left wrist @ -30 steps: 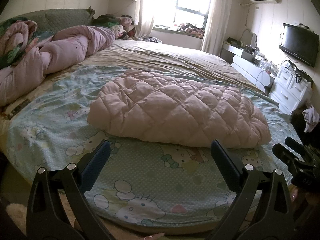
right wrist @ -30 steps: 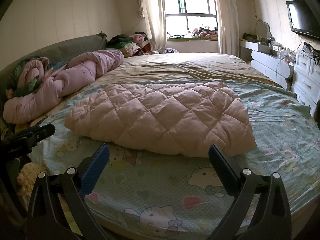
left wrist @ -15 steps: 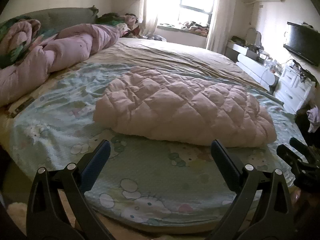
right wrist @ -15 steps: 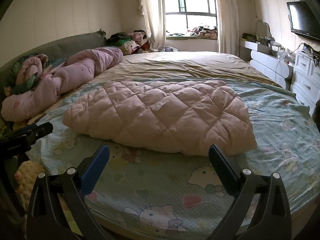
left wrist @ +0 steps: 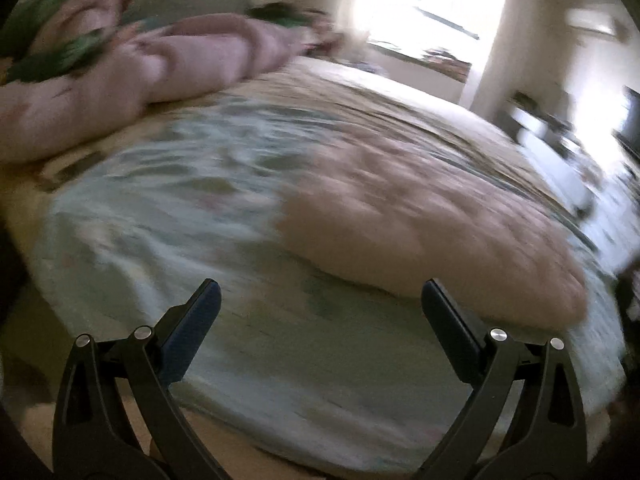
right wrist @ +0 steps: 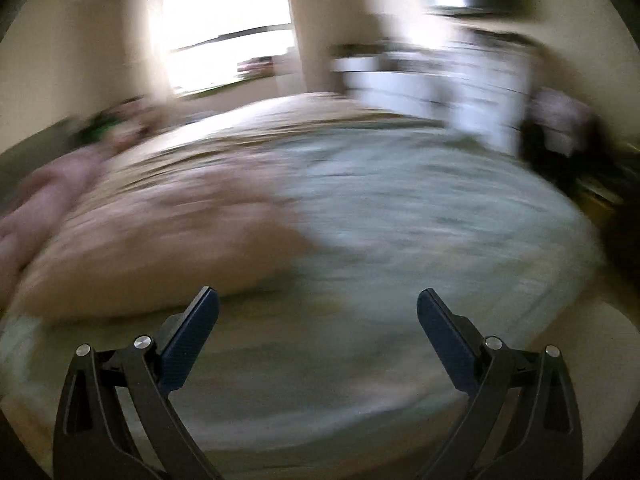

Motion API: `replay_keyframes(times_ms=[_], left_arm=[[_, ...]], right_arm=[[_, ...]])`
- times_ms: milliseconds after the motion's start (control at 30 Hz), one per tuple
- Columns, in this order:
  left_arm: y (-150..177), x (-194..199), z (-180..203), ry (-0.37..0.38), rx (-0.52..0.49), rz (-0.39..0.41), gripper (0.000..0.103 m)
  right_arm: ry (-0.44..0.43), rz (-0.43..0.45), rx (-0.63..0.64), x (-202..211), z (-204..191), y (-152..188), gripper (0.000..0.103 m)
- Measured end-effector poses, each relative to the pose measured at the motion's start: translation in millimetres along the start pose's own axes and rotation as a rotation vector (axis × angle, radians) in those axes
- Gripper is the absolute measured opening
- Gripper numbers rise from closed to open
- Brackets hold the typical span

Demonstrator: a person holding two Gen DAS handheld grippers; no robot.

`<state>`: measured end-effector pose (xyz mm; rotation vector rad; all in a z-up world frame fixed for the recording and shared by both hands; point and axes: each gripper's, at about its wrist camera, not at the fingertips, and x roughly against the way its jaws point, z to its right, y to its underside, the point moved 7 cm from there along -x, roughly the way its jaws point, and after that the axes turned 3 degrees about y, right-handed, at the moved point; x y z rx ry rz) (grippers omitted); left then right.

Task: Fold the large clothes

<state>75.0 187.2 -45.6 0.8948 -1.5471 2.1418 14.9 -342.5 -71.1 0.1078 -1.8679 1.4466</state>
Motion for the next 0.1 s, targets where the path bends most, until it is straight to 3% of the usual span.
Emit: replay_keyframes(times_ms=[100], left_arm=[[-29.9, -17.8, -63.0, -0.154, 0.054, 0.020, 0.094]], right_arm=[[0.307, -0.005, -0.124, -28.2, 120.6, 4.6, 0.099]])
